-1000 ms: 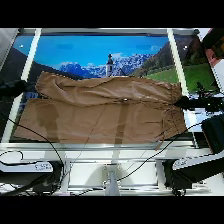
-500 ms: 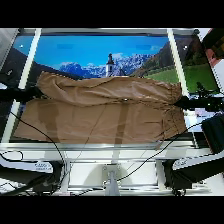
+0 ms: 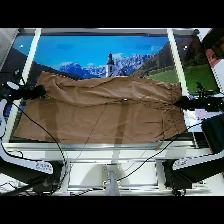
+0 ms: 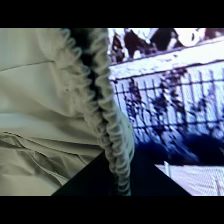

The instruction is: Fold the clothes and pants, and hang the long-sleeved shirts on hangers.

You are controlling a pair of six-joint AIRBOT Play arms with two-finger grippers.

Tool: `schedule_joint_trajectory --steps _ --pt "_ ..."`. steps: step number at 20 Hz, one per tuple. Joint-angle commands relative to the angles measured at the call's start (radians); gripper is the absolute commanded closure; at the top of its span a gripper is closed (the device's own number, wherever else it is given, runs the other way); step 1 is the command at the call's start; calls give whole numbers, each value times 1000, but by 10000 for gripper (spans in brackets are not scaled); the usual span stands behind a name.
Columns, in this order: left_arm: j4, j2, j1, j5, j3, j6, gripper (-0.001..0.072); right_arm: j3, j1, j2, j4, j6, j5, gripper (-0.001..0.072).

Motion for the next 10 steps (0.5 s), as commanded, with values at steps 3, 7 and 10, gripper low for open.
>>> schedule_joint_trajectory --steps 3,7,10 --pt "8 -12 -8 5 7 -6 491 0 0 0 0 0 1 671" --pt "9 5 -4 -22 26 -6 462 0 0 0 0 0 1 671" --pt "9 6 16 -100 38 -6 463 0 0 0 0 0 -4 671"
